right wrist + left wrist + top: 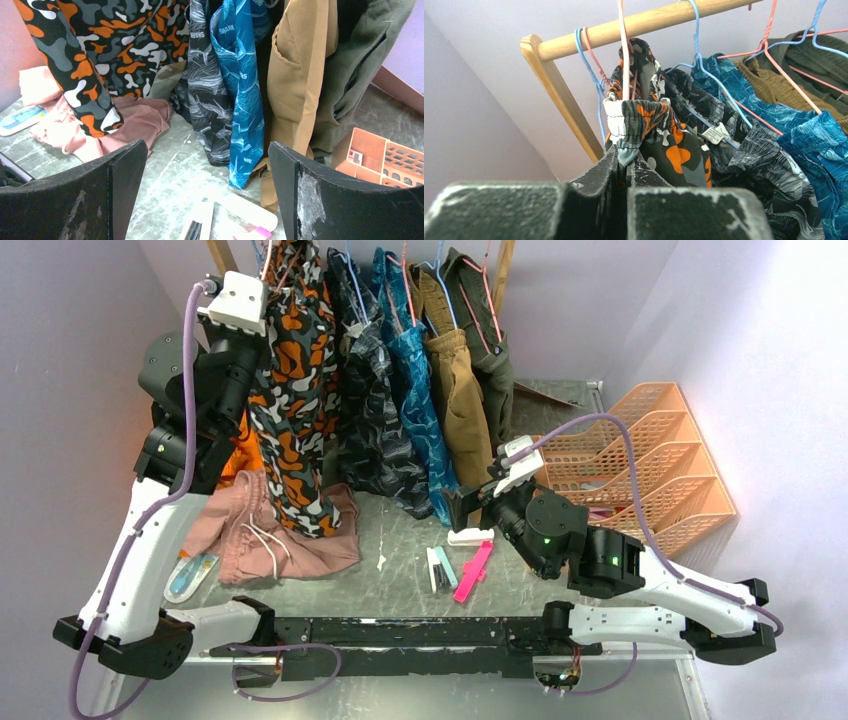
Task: Place the shorts on the hanger
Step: Place the hanger at the clothesline.
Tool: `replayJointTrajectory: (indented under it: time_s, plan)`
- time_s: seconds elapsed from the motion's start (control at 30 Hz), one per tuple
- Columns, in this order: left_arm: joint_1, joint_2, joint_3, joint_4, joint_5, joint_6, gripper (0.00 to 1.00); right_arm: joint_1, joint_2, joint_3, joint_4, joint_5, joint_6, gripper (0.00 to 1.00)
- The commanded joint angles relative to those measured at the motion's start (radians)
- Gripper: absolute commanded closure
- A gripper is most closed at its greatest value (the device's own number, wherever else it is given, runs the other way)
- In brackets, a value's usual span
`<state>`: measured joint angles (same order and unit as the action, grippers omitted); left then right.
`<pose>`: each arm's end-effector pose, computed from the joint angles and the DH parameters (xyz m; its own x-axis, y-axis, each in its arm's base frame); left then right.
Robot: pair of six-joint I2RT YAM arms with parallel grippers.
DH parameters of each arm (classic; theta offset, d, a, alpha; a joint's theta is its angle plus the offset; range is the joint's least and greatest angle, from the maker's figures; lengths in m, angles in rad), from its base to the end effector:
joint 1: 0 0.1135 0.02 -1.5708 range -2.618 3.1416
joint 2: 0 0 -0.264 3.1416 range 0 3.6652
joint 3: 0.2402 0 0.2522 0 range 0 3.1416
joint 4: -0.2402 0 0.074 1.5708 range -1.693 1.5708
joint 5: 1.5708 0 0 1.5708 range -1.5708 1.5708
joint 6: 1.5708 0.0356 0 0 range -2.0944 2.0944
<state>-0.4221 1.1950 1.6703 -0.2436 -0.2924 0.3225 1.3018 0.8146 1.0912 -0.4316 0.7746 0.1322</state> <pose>0.2037 -0.0802 0.5493 0.2419 0.2241 -0.9441 0.0629 0.9673 0.2457 0.0656 0.1441 0.4148 -0.1073 -0.0347 -0.9936 -0.4955 0.8683 0.0232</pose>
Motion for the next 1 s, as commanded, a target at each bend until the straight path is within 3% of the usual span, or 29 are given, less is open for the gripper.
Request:
replayJointTrajectory:
  time_s: [0.0,0.43,0.57,0.63,0.8,0.97]
  plan:
    - [0.007,0.016,0.021,0.045,0.014,0.022,0.93,-0.002,-0.022,-0.016,0.017,0.014,-0.013,0.04]
    - [0.066,-0.011,-0.06,0.058,-0.225,0.033,0.93,-0.003,-0.036,-0.03,0.014,0.021,-0.017,0.04]
    - [0.078,-0.03,-0.077,0.054,-0.24,0.019,0.93,-0.002,-0.037,-0.04,0.024,0.016,-0.024,0.04]
    - [0.078,-0.037,-0.073,0.042,-0.191,-0.002,0.93,-0.003,-0.03,-0.034,0.021,0.014,-0.027,0.04]
    - [0.078,-0.069,-0.064,-0.008,0.172,-0.046,0.93,-0.003,-0.025,-0.031,0.033,0.012,-0.033,0.04]
    - [0.079,-0.045,-0.038,-0.034,0.192,-0.058,0.93,-0.002,-0.017,-0.03,0.034,0.007,-0.03,0.04]
